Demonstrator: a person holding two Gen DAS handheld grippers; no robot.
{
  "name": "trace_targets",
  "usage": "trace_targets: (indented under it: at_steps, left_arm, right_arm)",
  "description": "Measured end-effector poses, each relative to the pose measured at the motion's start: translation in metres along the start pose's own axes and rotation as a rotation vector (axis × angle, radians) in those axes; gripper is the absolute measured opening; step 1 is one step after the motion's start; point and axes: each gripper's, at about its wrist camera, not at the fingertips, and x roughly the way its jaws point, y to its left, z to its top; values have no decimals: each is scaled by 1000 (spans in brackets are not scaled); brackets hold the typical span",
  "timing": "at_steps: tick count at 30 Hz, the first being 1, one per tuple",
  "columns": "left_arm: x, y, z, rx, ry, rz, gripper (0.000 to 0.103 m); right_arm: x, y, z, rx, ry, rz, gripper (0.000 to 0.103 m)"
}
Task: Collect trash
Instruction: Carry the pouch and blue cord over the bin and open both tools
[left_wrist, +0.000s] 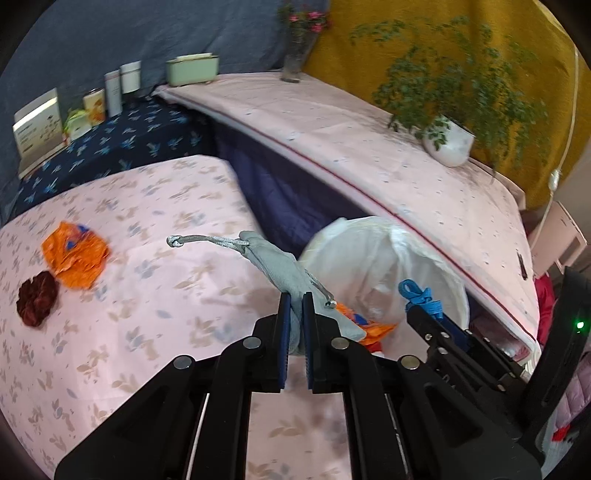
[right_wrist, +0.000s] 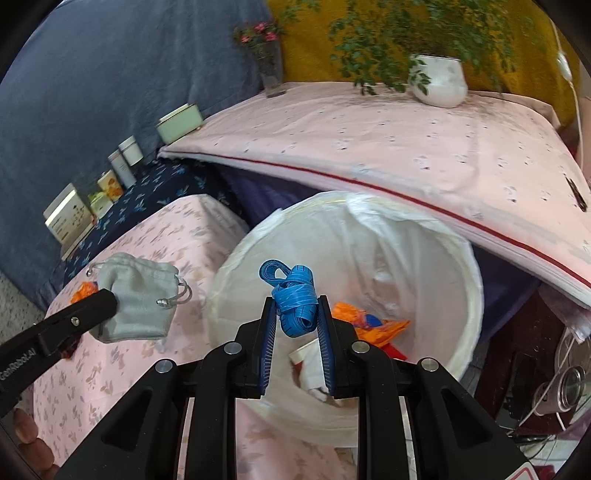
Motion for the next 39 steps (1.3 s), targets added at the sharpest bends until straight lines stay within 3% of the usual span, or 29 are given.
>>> trace_targets:
  at_steps: [8,14,17,19,24,39]
  left_arm:
    - [11,-51,7,83,13,-56,7]
    - [24,-62,4,91,41,-79,8]
    - [28,-62,2,87,46,-75,11]
    - [29,-62,2,87,43,-58,29]
    - [29,-57,2,80,32,-31,42]
    - [24,-30,-2,22,21,9,43]
  right_arm:
    - [-5,-31,2,41,-9,-35,21]
    - [-5,-40,0,53,-6,-46,21]
    - [-4,-42,1,57,-7,-53,24]
    - [-4,-43,2,65,-12,-53,25]
    - [-4,-42,3,68,-17,-55,32]
    - [-6,-23,3,26,-21,-50,39]
